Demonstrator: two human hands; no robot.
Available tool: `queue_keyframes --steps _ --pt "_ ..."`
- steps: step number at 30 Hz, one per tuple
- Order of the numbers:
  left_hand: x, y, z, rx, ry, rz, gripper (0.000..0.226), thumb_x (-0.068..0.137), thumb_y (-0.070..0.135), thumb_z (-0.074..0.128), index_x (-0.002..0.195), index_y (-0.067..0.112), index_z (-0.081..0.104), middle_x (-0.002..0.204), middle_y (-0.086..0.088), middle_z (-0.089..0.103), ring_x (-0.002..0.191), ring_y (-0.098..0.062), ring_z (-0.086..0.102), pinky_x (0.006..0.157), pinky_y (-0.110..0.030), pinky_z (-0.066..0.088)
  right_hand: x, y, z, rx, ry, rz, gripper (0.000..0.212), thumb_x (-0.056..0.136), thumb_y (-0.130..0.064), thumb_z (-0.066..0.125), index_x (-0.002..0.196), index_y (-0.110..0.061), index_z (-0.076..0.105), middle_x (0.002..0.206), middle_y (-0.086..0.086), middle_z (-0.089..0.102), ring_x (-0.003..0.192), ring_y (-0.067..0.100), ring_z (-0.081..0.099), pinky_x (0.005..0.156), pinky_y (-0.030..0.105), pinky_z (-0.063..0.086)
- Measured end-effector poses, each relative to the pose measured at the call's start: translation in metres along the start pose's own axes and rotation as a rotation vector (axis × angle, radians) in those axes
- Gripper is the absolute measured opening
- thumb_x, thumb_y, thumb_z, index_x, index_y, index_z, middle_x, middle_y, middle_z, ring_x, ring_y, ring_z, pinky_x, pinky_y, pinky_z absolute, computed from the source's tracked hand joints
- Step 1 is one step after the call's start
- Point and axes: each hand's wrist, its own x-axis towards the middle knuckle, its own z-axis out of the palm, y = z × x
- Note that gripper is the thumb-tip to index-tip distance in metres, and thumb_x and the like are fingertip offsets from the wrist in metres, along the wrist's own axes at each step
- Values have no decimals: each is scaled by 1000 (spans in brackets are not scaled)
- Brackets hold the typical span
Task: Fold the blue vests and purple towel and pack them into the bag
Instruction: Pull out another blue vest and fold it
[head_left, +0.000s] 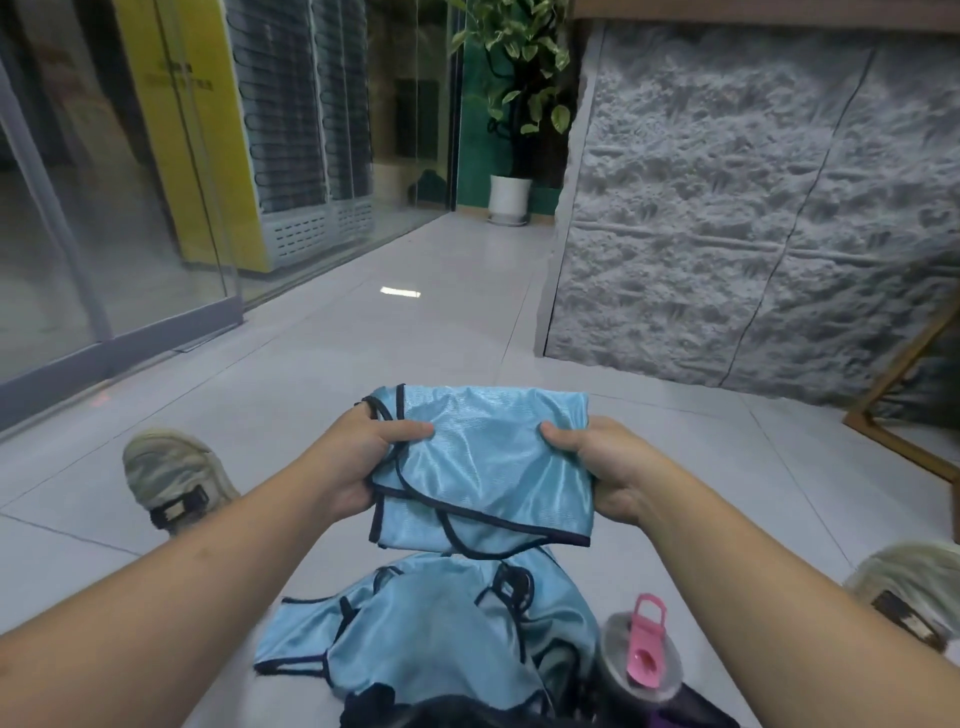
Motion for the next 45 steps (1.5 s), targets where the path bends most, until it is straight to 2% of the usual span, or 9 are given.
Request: queue_keyframes --steps 4,9,13,21,30,34,36,39,45 --pt "-16 -25 -2 6 40 -44 47 83 -6 78 126 -2 59 108 -24 76 94 -42 76 71 -47 63 -9 31 -2 -36 59 36 22 100 -11 68 118 1 69 108 20 78 100 37 77 88 52 63" --pt "-46 -61 -6 22 50 -112 55 79 -5 82 127 -1 57 109 -25 76 96 -44 75 80 -56 62 -32 66 -13 -92 85 62 20 101 -9 66 117 2 69 107 23 77 98 40 76 90 56 61" --pt "-76 -97 -10 40 51 -185 49 81 -5 81 125 0 59 108 -23 76 96 -43 76 79 -54 62 -59 104 -16 -136 105 106 16 102 -8 64 116 -1 69 106 22 78 97 41 76 90 58 61" --pt "-149 -170 -26 81 108 -315 49 81 -8 80 124 3 60 105 -20 78 93 -43 76 85 -62 60 -107 190 -21 -154 132 245 28 95 11 61 117 -5 68 105 21 77 97 42 75 88 58 61" --pt "-190 -204 -43 155 56 -374 36 85 -7 77 118 2 65 105 -21 78 94 -42 76 87 -58 61 -134 237 -24 -272 -1 374 36 89 17 49 114 4 72 107 27 76 98 45 75 90 60 60" --pt "-186 -222 -48 209 21 -481 65 72 -2 88 130 1 59 113 -23 75 100 -45 74 88 -61 59 -131 248 -24 -381 -44 458 34 87 13 52 113 4 72 110 27 75 101 46 74 91 62 59" --pt "-180 -225 -45 222 17 -479 58 76 -4 84 129 0 60 110 -23 76 97 -43 75 89 -60 60 -124 252 -22 -384 -18 456 33 89 12 54 114 2 72 109 25 76 99 44 75 88 59 61" --pt "-169 -219 -41 168 63 -448 33 86 -10 72 117 -2 66 103 -23 77 93 -43 76 90 -59 59 -111 250 -12 -320 73 415 30 90 10 57 117 2 68 110 26 74 96 43 75 83 56 63" --pt "-136 -222 -45 19 148 -410 42 85 -18 66 122 1 61 109 -25 75 99 -47 74 93 -65 56 -82 259 6 -175 248 235 30 84 -1 66 113 -5 70 105 17 77 94 38 75 84 56 63"
